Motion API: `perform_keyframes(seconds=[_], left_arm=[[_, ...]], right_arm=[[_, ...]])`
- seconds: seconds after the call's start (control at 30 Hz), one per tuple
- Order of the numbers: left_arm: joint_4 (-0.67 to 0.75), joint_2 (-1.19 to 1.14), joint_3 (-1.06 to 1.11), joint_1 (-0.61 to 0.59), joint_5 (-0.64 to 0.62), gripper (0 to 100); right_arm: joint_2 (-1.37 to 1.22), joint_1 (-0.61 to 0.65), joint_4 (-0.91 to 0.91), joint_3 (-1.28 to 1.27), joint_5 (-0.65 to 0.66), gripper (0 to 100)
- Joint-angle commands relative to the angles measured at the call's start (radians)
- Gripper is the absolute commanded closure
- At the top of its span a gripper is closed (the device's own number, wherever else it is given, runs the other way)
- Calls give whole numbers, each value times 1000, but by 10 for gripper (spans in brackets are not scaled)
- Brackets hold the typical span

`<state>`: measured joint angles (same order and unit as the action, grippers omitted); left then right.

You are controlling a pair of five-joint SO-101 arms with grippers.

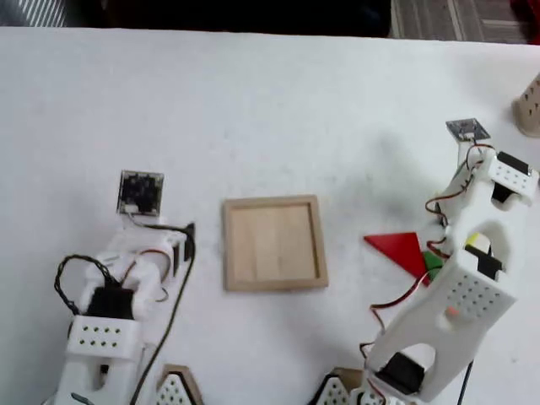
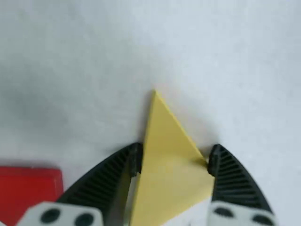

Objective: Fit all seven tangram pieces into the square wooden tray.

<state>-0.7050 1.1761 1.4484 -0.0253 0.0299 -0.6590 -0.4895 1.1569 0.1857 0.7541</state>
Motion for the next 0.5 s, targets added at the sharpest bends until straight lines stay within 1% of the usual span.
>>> perform_keyframes(seconds=[0.0,0.23,0.47], left_arm=[[26,-1,-8,-7,8,786],[26,-1,-8,-7,8,786],[26,-1,-8,-7,9,786]], right_arm=[[-28,-2,-25,-3,8,803],[21,-4,-1,-5,8,800],[148,-1,127,-5,6,796]])
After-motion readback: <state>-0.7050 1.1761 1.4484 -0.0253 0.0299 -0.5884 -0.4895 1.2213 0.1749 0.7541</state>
